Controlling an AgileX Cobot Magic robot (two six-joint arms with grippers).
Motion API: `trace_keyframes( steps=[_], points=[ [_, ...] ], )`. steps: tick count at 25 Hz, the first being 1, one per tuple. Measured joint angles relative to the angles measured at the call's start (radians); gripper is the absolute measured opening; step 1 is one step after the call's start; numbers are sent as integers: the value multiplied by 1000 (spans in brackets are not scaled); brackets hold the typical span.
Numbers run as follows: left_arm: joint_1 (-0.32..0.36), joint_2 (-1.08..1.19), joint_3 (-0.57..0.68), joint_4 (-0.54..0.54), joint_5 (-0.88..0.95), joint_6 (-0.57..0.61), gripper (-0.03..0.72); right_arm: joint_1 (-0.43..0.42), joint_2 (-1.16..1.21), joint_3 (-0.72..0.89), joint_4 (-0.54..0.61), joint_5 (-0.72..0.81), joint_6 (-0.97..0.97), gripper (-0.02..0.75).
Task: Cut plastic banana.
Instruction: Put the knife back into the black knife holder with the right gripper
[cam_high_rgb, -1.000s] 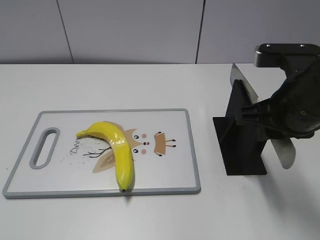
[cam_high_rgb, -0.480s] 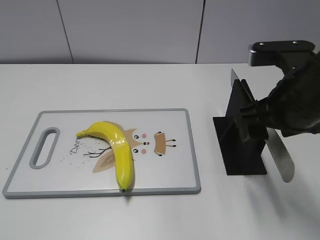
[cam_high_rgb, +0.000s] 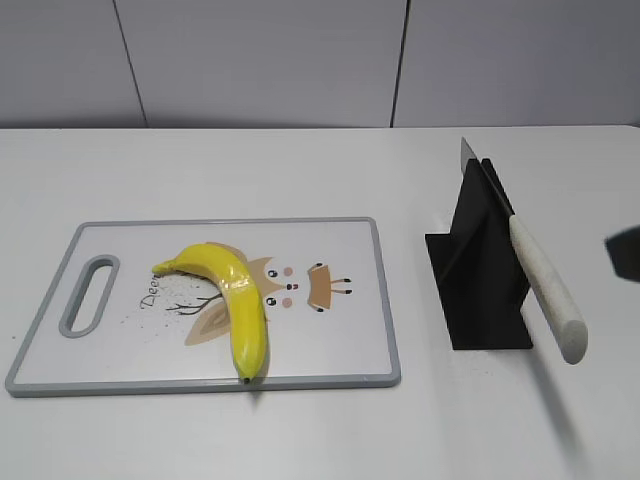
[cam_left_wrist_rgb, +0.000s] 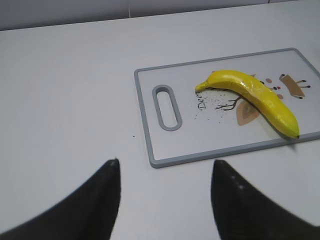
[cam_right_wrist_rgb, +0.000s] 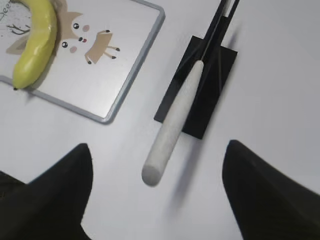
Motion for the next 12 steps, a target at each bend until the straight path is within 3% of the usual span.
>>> trace_keyframes(
  steps=[7, 12],
  points=[
    [0, 0, 0, 0, 0, 0, 562, 0, -363, 206, 8, 95, -62, 619],
    [0, 0, 0, 0, 0, 0, 562, 1, -594, 269, 11, 167, -76, 601]
  ],
)
